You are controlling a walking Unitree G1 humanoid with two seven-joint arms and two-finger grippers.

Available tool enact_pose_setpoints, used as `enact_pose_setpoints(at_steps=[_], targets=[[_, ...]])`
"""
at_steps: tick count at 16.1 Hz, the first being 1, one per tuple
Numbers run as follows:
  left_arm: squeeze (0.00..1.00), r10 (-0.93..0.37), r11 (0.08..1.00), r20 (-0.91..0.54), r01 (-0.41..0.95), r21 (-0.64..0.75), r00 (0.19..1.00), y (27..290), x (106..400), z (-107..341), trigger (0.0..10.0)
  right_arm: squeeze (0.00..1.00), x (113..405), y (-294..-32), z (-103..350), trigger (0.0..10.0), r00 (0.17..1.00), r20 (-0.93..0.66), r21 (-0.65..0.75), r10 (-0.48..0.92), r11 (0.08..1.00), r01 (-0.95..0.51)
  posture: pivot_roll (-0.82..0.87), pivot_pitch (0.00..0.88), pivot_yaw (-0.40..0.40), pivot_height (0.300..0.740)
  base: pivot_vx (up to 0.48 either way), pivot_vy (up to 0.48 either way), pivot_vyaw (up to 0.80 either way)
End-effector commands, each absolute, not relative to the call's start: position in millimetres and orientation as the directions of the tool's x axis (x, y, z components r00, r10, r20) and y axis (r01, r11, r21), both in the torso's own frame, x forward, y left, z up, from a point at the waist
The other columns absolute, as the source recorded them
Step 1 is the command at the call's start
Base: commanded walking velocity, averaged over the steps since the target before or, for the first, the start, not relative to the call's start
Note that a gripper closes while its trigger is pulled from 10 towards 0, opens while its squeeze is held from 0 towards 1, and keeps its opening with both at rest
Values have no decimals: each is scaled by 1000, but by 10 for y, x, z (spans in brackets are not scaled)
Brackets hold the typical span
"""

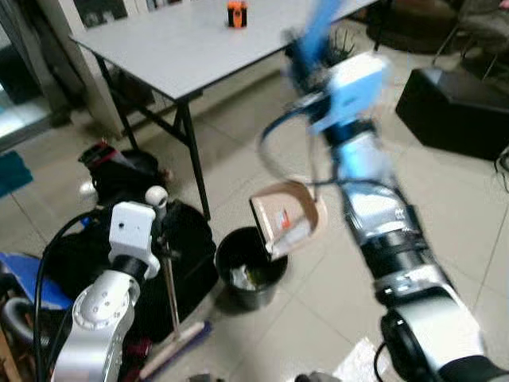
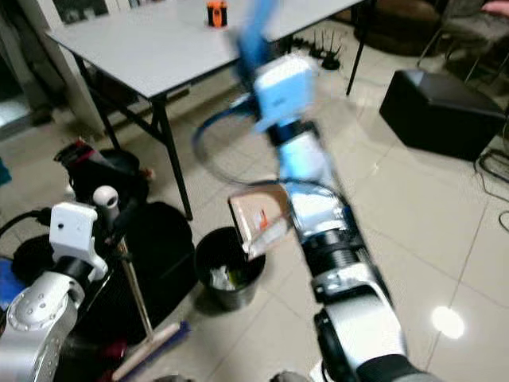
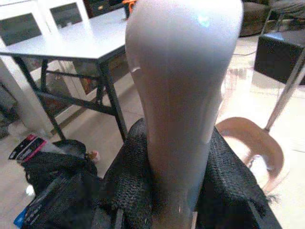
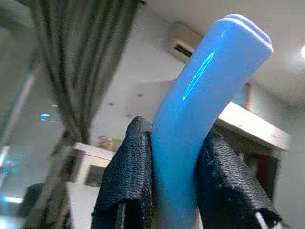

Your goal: Sweep floor

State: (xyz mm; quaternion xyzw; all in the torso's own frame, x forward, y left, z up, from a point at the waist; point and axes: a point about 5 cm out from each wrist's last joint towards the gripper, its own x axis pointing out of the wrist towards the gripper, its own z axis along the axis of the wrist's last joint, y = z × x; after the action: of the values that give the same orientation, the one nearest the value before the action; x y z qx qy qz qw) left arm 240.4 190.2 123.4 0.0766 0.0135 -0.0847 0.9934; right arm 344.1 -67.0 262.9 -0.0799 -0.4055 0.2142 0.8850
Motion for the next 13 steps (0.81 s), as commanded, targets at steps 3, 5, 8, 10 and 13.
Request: enact_pose_setpoints(at_steps=[3, 5, 8, 10, 13], targets=[[0, -166, 970, -10, 165, 177, 986, 1926, 2411, 1308, 10000, 0, 3224, -276, 2582, 10000, 396, 691, -478, 605, 793, -377, 61, 38, 39, 740, 0, 0, 0], [0, -170, 970, -7, 168, 177, 985, 1924, 2411, 1308, 10000, 0, 3098, -114, 2448, 10000, 337, 684, -521, 647, 756, -396, 61, 38, 39, 740, 0, 0, 0], [0, -175, 968, -8, 174, 181, 984, 1923, 2419, 1305, 10000, 0, 2937, 59, 2264, 10000, 254, 638, -614, 727, 680, -402, 63, 25, 43, 740, 0, 0, 0], [0, -178, 967, -7, 177, 183, 984, 1925, 2422, 1306, 10000, 0, 2866, 149, 2167, 10000, 211, 593, -666, 777, 620, -415, 63, 25, 43, 740, 0, 0, 0], [0, -186, 968, -19, 186, 167, 982, 1898, 2443, 1285, 10000, 0, 3018, 12, 2200, 10000, 304, 568, -713, 765, 642, -283, 51, 16, 43, 740, 0, 0, 0]])
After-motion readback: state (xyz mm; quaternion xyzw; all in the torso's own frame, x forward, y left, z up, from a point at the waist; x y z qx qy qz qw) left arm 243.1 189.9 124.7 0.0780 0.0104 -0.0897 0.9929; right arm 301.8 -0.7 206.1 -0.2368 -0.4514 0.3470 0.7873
